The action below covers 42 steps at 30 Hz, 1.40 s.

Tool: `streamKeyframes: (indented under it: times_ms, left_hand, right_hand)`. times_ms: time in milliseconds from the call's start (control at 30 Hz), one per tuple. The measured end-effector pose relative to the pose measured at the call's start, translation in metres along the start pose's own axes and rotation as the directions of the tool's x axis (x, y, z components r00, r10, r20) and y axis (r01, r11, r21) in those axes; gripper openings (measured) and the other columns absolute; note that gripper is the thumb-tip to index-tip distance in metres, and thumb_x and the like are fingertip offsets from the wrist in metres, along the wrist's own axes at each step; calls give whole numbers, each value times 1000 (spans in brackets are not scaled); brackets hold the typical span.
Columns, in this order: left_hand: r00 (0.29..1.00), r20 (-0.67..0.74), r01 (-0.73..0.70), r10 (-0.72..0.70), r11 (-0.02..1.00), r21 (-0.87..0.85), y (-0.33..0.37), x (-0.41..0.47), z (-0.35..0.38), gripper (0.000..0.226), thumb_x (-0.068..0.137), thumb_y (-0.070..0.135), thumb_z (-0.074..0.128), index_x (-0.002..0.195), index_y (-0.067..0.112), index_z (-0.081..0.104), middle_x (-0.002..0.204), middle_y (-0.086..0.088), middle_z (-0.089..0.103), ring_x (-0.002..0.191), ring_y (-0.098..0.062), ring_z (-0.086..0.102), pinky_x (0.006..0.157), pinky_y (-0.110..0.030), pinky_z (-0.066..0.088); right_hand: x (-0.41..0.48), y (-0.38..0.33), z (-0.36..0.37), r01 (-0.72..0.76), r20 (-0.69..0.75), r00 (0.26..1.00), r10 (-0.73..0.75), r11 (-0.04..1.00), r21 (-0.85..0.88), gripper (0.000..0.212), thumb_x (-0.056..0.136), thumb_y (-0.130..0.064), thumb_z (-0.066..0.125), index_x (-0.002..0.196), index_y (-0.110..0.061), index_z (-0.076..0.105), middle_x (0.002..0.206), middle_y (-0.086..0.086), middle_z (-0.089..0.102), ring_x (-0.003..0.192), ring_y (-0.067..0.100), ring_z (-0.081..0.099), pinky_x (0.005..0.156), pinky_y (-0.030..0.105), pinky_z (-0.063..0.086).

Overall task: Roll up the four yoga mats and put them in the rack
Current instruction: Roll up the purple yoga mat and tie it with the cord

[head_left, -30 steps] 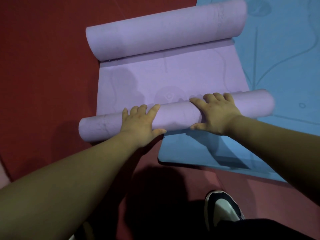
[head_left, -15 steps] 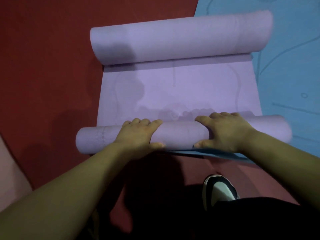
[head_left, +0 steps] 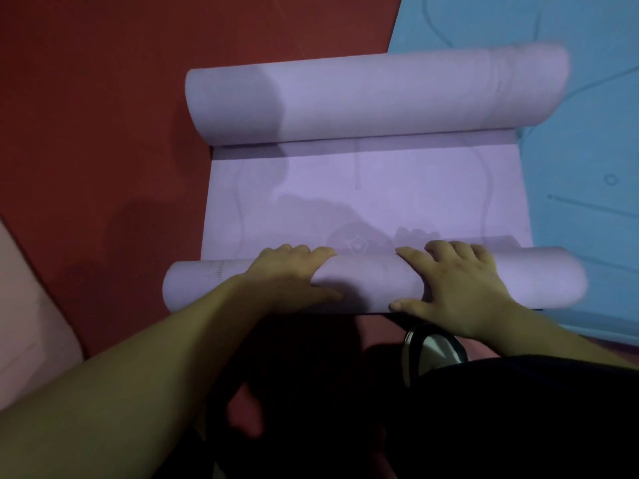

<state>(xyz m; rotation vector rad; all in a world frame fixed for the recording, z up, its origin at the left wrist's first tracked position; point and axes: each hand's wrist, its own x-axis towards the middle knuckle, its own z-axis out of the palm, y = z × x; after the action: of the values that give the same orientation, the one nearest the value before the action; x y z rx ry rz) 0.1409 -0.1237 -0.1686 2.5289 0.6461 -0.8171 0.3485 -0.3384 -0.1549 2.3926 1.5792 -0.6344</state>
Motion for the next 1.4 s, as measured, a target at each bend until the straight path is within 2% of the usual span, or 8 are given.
streamKeyframes:
  times_ms: [200, 367, 533, 667, 933, 1100, 1200, 1400]
  left_hand:
    - [985, -166, 50, -49, 999, 1, 7, -10, 4, 94, 73, 93, 21, 153, 44, 25, 136, 3, 46, 125, -26, 44, 105, -46, 31]
    - [913, -408, 37, 0, 996, 85, 11, -15, 32, 94, 74, 91, 31, 148, 35, 45, 131, -1, 58, 116, -30, 55, 101, -52, 37]
    - [960, -279, 52, -35, 997, 51, 7, -11, 20, 94, 71, 92, 24, 152, 44, 28, 138, 7, 48, 125, -22, 45, 104, -47, 31]
    - [973, -221, 66, -63, 998, 9, 6, -7, 11, 98, 67, 93, 21, 152, 46, 24, 139, 9, 46, 126, -21, 43, 105, -45, 30]
    - [898, -440, 42, 11, 993, 111, 13, -7, 25, 90, 78, 85, 35, 149, 30, 46, 136, -3, 57, 120, -31, 55, 102, -57, 37]
    - [966, -254, 56, -42, 997, 46, 8, 1, 4, 91, 78, 91, 31, 155, 43, 21, 147, 9, 42, 134, -21, 38, 111, -48, 26]
    - [971, -235, 57, -49, 998, 29, 9, 3, -1, 87, 83, 86, 40, 156, 44, 17, 152, 8, 38, 138, -22, 34, 115, -50, 23]
    - [887, -463, 52, -3, 994, 94, 17, -3, 20, 92, 79, 86, 36, 151, 30, 44, 142, -4, 53, 125, -33, 50, 107, -62, 30]
  right_hand:
    - [21, 7, -19, 11, 120, 993, -15, 999, 34, 92, 70, -96, 33, 149, -52, 25, 138, -3, 49, 128, 26, 47, 105, 45, 34]
    - [26, 8, -24, 8, 153, 988, -17, 998, 62, 94, 66, -97, 31, 148, -52, 28, 137, -2, 51, 127, 28, 48, 105, 45, 35]
    - [17, -4, -19, -72, 124, 990, 69, 997, 20, 103, 62, -101, 25, 152, -50, 19, 152, 6, 37, 137, 32, 38, 113, 53, 25]
    - [20, -6, -20, -89, 115, 990, 88, 996, 5, 105, 58, -103, 23, 148, -50, 25, 143, 6, 45, 131, 32, 42, 111, 53, 28]
    - [38, 2, -28, -68, 164, 985, 59, 996, 51, 103, 59, -103, 26, 146, -48, 29, 139, 4, 48, 127, 33, 46, 108, 52, 34]
    - [20, -6, -15, -75, 15, 997, 76, 997, -28, 107, 61, -101, 24, 152, -44, 27, 143, 7, 45, 133, 35, 40, 113, 57, 24]
    - [25, -4, -18, -86, 46, 995, 86, 996, -13, 108, 58, -101, 21, 150, -46, 26, 143, 5, 45, 132, 32, 40, 112, 54, 25]
    - [38, 2, -26, -59, 86, 995, 58, 998, 9, 104, 61, -101, 30, 149, -47, 24, 146, 4, 43, 132, 31, 40, 111, 53, 28]
